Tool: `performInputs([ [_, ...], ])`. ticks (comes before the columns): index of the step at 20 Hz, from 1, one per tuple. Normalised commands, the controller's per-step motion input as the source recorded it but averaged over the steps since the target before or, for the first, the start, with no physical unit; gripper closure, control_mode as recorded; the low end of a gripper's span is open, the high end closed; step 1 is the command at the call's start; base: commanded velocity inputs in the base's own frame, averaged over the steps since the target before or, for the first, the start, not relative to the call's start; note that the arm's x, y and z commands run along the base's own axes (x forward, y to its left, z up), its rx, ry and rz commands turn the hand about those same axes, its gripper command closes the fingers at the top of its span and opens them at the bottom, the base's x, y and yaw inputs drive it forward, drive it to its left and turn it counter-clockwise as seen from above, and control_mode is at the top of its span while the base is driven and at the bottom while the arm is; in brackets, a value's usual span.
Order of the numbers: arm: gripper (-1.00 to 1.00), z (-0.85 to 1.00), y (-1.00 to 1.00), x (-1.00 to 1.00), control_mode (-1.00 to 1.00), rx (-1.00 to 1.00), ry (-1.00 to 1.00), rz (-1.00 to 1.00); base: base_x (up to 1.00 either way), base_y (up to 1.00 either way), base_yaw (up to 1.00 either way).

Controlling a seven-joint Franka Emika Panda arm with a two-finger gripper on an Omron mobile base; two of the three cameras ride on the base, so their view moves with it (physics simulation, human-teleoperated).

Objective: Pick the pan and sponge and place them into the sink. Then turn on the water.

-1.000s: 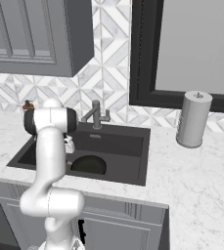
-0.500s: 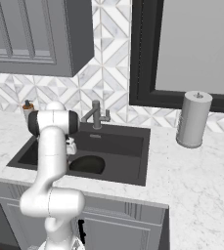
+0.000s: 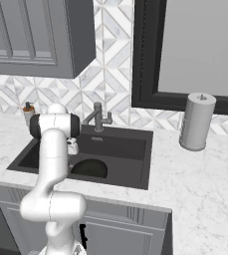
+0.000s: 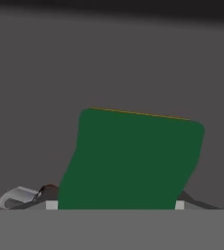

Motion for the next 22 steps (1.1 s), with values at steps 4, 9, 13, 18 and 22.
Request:
performInputs([
  [4,-1.00,0.11,-0.02,-0.10,-1.00,0.00,0.00,0.00,0.00,0.00,0.00],
  [9,-1.00,0.55,-0.02,-0.32,-1.00,0.00,-0.05,0.00,0.00,0.00,0.00],
  [13,-1.00,1.00,-0.12,-0.69,-1.00,0.06,-0.16,0.00,0.00,0.00,0.00],
  [18,-1.00,1.00,-0.38,-0.80,-1.00,0.13,-0.16,0.00,0.00,0.00,0.00],
  [22,-1.00,1.00,-0.43,-0.82,-1.00,0.13,-0.14,0.00,0.00,0.00,0.00],
])
